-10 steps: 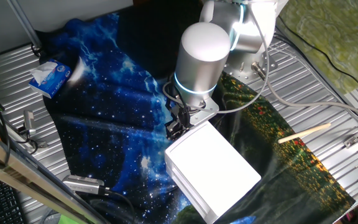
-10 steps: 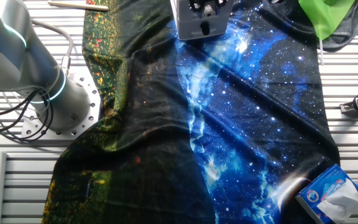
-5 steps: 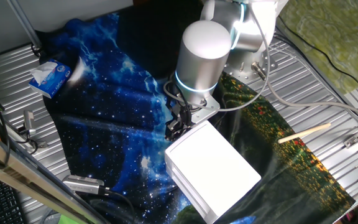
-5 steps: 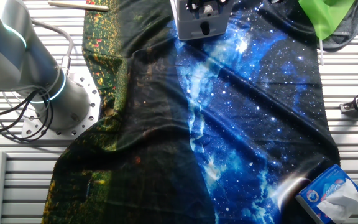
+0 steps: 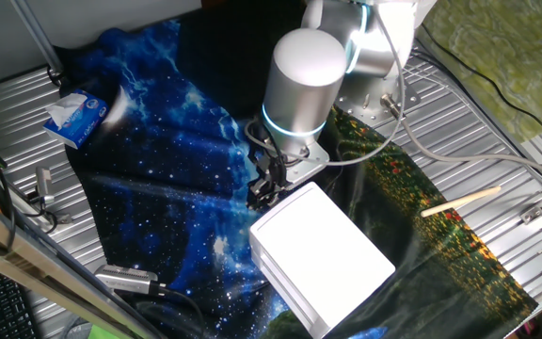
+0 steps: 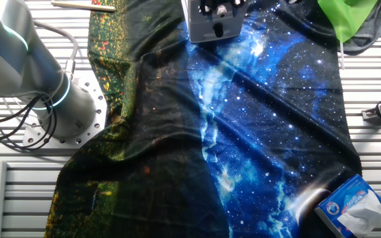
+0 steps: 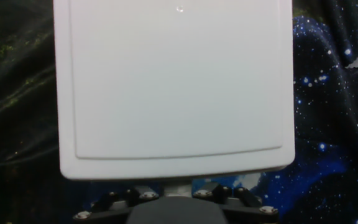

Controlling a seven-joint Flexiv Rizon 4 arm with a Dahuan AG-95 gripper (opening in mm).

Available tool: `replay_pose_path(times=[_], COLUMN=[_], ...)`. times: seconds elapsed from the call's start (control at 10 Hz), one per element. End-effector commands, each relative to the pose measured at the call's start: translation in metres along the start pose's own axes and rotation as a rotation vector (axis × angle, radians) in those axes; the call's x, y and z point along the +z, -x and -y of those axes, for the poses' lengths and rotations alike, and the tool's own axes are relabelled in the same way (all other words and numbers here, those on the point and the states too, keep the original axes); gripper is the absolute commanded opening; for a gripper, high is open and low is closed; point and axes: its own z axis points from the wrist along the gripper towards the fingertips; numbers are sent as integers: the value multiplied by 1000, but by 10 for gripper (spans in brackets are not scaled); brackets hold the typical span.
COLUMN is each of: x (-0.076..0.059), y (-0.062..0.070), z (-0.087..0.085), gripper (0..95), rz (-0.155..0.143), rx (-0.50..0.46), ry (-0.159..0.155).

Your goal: Grasp the handle and close the drawer

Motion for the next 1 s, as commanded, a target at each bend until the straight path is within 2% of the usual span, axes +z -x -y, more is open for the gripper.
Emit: replay_pose_path(times=[0.1,0.3,0.4,0.5,0.6,0.7,0.8,1.0], x=[-3,-8,-10,-11,-14,-17,-19,-21], y=[-8,-20,-29,-35,-43,-48,-54,-61], z=[2,7,10,12,16,19,22,26], gripper=[570,570,380,380,190,190,0,0], rz=[-3,1,2,3,1,-4,-10,-17], rx=[-2,-19,-21,-18,-1,9,15,31], ry=[4,4,4,4,6,8,9,9])
